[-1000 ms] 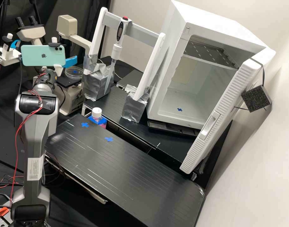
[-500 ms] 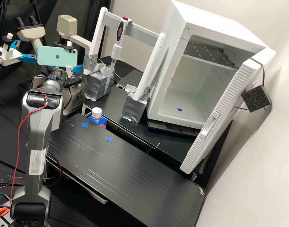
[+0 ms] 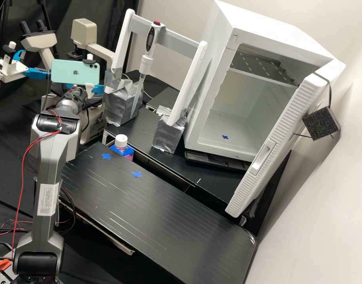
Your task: Move the petri dish to the bench
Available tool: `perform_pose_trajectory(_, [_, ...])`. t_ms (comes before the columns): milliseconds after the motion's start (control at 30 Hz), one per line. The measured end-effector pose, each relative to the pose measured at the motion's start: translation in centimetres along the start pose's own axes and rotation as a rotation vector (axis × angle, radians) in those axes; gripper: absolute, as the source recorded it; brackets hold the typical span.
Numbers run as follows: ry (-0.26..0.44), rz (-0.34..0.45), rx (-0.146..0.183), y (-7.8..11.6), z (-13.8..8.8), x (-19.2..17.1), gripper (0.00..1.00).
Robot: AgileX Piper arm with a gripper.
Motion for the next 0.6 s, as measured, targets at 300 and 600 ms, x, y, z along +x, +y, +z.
perform_pose_trajectory(300, [-0.015, -0.034, 0.031, -0.4, 0.6, 0.4, 0.00])
perform_pose_trajectory(600, [-0.030, -0.048, 0.077, -0.6, 1.4, 0.8, 0.00])
